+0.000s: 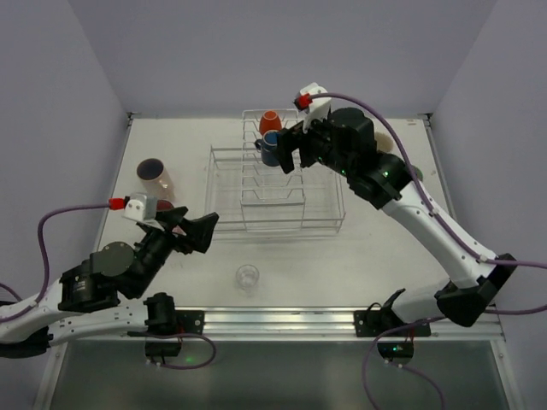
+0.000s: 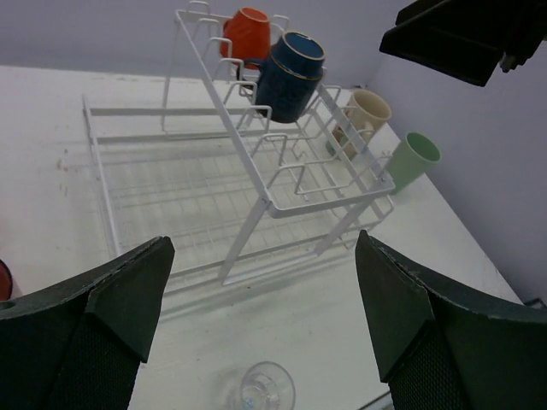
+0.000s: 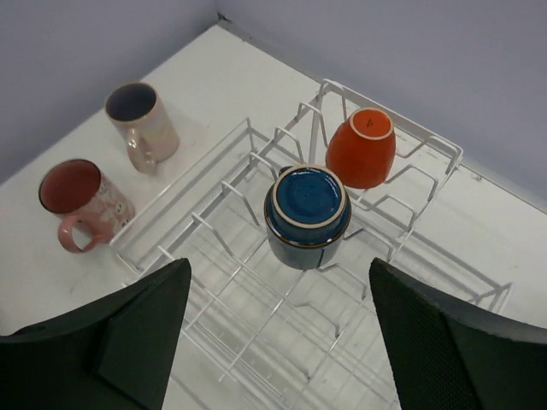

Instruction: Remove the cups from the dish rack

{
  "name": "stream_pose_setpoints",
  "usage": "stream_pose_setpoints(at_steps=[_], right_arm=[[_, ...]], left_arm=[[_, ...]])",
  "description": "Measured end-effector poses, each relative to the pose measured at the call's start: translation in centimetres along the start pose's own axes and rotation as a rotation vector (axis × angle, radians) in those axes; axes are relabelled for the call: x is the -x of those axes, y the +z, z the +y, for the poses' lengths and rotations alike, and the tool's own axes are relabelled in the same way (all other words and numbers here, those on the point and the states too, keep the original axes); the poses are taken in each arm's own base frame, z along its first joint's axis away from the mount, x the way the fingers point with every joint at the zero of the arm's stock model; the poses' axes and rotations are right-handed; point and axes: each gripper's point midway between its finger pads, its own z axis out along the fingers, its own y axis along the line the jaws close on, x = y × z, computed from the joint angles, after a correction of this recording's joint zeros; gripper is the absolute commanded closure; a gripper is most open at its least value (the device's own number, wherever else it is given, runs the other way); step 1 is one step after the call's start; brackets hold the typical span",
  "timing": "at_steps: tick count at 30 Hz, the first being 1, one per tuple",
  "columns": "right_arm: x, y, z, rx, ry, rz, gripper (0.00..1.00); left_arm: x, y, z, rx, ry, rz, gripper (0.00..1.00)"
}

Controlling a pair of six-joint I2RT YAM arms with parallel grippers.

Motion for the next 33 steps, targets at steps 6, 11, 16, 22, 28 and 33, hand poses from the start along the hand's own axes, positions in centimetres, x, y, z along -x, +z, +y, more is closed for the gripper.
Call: stream_pose_setpoints(at_steps=[6, 11, 16, 22, 28, 33], right_arm=[[-0.3, 5.2, -1.8, 0.053, -0.126, 0.092, 0.07], [-1.8, 8.8, -2.6, 0.089, -0.188, 0.179, 0.08], [-4.4, 11.0, -2.6, 0.147, -0.217, 0.279, 0.10], [-6.3, 10.9, -2.5, 0.186, -0.220, 0.343, 0.18], [-6.3, 11.0, -2.5, 0.190, -0.226, 0.335, 0.54], [-6.1, 10.4, -2.3, 0.184, -0.208, 0.309, 0.64]], left_arm=[[-0.8, -0.9, 3.5, 0.072, 0.003, -0.065, 0.05], [-0.6, -0.9, 3.9, 0.089, 0.000, -0.076, 0.05], [-1.5, -0.2, 3.3, 0.100, 0.048, -0.046, 0.05], [-2.3, 0.4, 3.0, 0.111, 0.098, -0.020, 0.05], [-2.0, 0.6, 2.5, 0.096, 0.079, -0.031, 0.05], [-2.0, 1.1, 0.9, 0.055, 0.072, -0.022, 0.05]])
